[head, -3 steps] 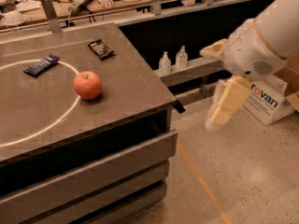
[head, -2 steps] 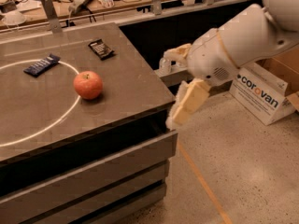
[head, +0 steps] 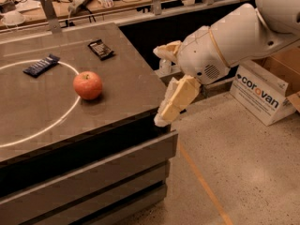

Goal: Pick apple

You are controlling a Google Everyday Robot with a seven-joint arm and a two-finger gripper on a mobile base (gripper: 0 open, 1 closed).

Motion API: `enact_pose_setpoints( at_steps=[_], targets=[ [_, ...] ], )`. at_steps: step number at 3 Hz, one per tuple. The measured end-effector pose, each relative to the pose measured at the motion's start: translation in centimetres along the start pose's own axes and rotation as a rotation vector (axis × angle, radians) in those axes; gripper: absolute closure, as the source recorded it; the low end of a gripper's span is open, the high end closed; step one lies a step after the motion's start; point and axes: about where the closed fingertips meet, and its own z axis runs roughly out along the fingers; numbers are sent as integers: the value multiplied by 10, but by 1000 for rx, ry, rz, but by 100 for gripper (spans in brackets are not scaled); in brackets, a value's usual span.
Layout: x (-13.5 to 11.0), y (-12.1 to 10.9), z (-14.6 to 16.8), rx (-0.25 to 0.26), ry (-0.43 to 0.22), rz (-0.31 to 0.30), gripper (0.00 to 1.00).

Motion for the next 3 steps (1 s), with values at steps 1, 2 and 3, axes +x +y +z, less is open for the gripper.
enact_pose_setpoints(
  at_steps=[1,2,3],
  targets=[
    [-6,-18,33,21,-62,15,0],
    [-6,-47,78,16,-129,40,0],
    [-10,-67,123,-34,-172,54,0]
  ],
)
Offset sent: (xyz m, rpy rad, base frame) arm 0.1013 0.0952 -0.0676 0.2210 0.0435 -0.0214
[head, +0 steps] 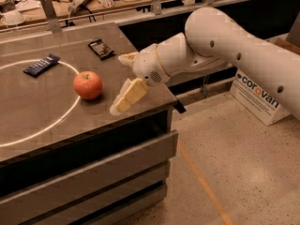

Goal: Pick apple

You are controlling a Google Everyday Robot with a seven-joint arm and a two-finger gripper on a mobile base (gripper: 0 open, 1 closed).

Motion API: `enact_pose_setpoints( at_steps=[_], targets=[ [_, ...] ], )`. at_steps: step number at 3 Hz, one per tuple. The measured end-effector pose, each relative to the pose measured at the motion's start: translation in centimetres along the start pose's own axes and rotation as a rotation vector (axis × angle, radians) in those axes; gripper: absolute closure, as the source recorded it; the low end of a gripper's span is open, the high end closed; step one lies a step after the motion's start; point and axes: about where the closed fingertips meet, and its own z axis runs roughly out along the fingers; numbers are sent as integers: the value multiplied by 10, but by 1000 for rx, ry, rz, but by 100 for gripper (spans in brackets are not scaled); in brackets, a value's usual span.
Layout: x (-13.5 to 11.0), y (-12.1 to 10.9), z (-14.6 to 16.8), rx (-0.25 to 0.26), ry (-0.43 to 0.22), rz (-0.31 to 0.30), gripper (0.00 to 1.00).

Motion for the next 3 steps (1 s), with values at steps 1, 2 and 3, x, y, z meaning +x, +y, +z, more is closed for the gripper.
enact_pose_setpoints(
  at_steps=[1,2,3],
  targets=[
    [2,-19,45,-55,-27,9,0],
    [4,-35,81,-111,-46,4,0],
    [1,-49,111,-176,-61,-15,15]
  ],
)
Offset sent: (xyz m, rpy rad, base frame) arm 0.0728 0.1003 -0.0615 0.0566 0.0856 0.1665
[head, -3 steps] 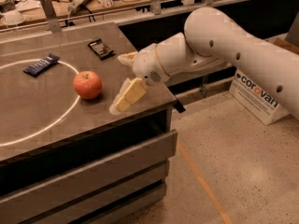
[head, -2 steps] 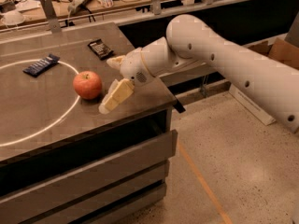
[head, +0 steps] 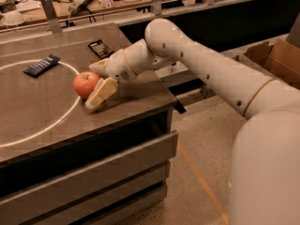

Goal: Pick apple

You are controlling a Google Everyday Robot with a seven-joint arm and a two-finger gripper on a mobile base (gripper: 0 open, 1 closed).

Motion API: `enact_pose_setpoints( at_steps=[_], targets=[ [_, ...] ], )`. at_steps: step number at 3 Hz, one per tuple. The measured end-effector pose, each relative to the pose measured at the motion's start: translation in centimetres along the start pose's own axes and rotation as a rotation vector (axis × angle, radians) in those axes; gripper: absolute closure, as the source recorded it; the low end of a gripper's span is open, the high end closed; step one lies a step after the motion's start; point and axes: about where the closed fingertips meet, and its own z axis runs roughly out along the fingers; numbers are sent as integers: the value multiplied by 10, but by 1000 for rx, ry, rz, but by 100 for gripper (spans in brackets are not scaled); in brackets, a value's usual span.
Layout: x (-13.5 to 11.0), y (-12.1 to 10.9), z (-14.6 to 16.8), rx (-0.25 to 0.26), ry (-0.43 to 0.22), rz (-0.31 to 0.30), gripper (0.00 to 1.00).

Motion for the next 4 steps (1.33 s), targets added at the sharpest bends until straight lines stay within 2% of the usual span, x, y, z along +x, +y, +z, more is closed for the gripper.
enact_pose_setpoints(
  at_steps=[1,2,3,4],
  targets=[
    [-6,-8,13,-55,-7,-6,38],
    [-19,-9,6,-70,-26,-8,62],
    [-53,-12,-16,-34,-117,-54,85],
    [-95,-13,-42,-9,-204,-136,100]
  ],
)
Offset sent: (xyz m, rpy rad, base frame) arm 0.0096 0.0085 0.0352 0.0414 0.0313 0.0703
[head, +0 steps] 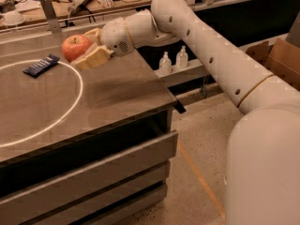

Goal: Pick apple

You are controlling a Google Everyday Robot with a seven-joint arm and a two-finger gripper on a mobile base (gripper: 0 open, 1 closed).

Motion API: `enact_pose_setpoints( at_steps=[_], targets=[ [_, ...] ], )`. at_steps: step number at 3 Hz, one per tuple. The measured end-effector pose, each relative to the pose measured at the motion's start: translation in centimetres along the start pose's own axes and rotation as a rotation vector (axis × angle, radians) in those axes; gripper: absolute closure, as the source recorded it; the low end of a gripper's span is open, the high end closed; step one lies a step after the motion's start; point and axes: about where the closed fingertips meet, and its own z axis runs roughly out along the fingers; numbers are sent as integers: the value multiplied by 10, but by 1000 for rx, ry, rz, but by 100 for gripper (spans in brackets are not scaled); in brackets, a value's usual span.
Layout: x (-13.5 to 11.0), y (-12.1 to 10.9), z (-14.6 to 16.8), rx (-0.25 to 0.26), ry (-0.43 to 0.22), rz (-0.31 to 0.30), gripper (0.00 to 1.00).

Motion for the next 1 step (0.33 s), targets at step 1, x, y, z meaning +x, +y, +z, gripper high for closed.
enact_pose_setpoints(
  at_steps=[1],
  targets=[
    [0,0,0,0,0,0,100]
  ],
)
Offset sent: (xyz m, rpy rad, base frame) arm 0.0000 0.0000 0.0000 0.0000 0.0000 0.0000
